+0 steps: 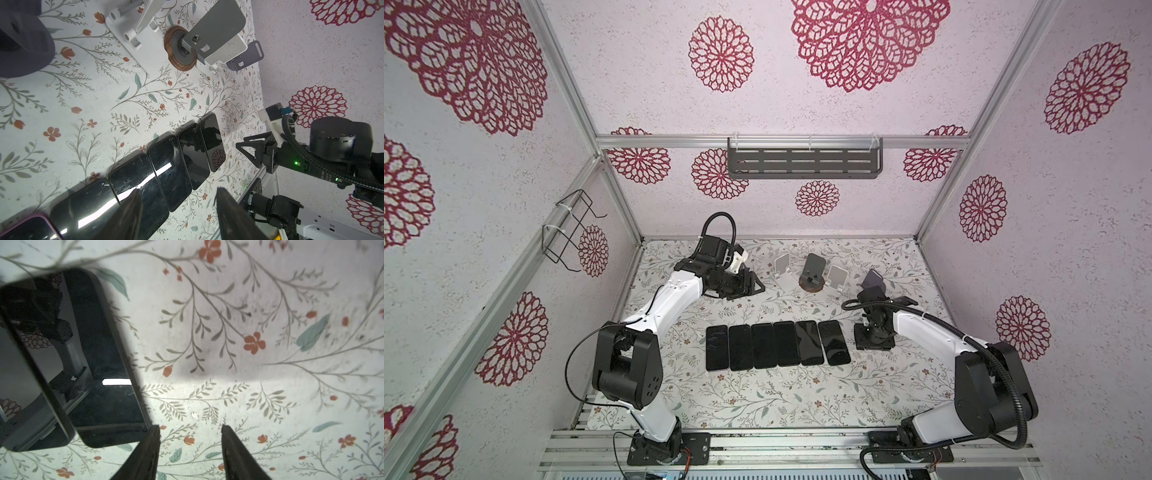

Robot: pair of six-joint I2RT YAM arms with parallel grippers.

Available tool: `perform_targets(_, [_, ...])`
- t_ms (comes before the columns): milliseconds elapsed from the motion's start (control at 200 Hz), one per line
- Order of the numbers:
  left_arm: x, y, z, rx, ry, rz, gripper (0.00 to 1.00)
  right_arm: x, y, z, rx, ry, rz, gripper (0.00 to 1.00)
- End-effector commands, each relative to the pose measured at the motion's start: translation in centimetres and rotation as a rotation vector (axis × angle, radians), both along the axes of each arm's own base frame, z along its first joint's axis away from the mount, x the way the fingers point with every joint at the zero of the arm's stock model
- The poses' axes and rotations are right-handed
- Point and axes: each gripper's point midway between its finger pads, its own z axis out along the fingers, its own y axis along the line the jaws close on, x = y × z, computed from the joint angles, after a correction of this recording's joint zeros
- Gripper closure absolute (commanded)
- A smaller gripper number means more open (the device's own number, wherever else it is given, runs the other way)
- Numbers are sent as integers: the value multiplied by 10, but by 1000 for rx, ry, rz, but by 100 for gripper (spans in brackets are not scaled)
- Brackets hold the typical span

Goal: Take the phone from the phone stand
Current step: 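Lower the phone flat at the row's end with the right gripper while the left withdraws, then open the right gripper and raise it off the placed phone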

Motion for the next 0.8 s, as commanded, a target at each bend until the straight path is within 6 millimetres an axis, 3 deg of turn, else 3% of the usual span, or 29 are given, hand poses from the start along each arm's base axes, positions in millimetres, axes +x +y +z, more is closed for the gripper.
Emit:
perform_targets(0, [1,-2,-5,11,-2,-12,39,0,-1,-1,-2,-20,1,53])
perform_targets(375, [2,-3,-11,15,10,-14,39,5,13,-20,56,-13,-4,57])
perform_targets(796, [2,-2,-12,24,11,-16,39,10,36,-25,106,-6,13,57])
